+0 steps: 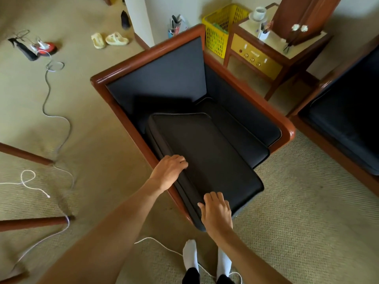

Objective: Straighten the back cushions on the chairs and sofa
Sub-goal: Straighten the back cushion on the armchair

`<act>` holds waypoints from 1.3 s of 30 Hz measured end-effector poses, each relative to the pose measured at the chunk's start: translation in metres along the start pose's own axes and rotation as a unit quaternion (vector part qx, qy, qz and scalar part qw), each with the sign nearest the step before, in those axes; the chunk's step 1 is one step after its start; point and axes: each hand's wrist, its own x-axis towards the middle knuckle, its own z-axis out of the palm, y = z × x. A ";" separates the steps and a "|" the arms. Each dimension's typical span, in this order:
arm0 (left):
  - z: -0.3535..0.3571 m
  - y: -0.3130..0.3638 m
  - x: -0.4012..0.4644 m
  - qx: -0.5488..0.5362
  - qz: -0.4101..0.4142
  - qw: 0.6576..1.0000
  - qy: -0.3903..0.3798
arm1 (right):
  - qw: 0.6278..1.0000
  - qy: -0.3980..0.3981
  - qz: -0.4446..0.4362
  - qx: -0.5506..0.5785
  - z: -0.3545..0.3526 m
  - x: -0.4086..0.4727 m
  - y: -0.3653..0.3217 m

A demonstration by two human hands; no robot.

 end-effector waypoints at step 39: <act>-0.138 0.067 0.292 0.100 0.067 0.988 -0.100 | 0.969 -0.180 0.144 -0.092 -0.206 0.206 0.182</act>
